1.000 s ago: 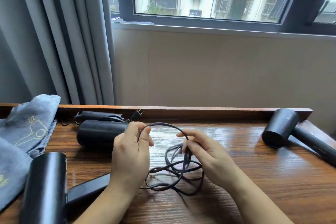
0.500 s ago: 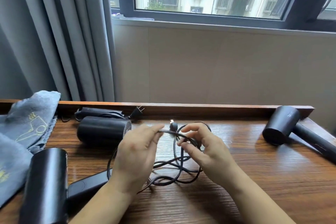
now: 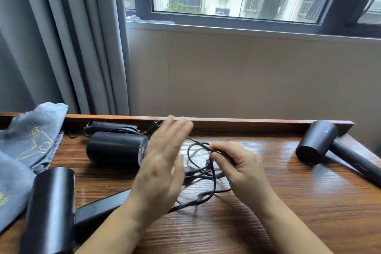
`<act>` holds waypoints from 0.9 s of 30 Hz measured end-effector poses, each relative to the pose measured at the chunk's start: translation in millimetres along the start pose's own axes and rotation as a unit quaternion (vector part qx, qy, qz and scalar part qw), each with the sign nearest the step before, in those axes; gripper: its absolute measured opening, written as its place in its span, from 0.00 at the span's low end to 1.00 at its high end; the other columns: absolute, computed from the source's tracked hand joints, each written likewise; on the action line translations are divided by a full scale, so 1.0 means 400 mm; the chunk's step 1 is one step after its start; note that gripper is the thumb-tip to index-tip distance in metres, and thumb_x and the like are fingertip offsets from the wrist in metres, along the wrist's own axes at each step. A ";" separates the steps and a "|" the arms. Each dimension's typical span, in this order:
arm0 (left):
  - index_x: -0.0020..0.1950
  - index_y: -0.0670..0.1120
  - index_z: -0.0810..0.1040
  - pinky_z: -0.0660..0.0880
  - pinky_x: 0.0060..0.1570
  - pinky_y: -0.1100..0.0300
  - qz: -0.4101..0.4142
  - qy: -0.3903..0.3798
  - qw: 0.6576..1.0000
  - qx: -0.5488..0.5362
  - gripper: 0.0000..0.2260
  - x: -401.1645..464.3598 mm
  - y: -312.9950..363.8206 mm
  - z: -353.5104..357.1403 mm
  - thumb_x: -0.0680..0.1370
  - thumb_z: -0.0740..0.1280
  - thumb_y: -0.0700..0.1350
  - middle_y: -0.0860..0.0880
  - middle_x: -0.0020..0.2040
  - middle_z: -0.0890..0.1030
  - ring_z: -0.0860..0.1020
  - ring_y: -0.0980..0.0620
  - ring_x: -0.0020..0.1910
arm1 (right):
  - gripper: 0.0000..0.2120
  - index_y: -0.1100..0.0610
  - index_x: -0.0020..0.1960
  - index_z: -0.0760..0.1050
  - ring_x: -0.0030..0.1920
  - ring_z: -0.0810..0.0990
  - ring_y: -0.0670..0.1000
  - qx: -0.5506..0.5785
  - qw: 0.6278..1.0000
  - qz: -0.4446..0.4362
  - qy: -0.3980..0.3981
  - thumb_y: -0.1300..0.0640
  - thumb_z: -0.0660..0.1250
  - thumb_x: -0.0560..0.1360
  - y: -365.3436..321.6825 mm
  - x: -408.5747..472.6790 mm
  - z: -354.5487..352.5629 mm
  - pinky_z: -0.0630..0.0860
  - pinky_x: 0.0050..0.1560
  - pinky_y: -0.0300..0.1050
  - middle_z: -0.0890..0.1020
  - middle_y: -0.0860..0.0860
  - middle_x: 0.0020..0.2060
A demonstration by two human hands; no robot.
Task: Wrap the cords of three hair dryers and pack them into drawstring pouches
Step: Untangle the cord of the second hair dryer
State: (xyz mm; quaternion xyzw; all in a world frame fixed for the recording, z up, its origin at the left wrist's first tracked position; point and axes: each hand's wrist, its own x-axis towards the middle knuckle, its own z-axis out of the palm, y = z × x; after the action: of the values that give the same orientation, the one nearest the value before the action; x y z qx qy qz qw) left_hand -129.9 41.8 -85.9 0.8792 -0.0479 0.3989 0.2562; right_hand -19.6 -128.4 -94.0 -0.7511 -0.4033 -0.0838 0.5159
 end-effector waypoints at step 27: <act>0.76 0.42 0.66 0.57 0.76 0.43 0.084 0.004 0.994 0.066 0.27 0.003 -0.009 0.007 0.76 0.61 0.32 0.46 0.74 0.70 0.60 0.44 0.78 | 0.08 0.47 0.53 0.83 0.48 0.83 0.44 -0.014 1.000 -0.022 0.003 0.56 0.69 0.77 0.006 0.002 -0.002 0.78 0.50 0.41 0.85 0.42 0.45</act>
State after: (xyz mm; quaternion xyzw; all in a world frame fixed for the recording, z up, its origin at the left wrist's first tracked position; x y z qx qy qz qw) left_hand -126.3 43.6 -87.9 0.8856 -0.0939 0.4245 0.1636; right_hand -17.1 -129.2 -94.9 -0.7491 -0.4168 -0.1031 0.5045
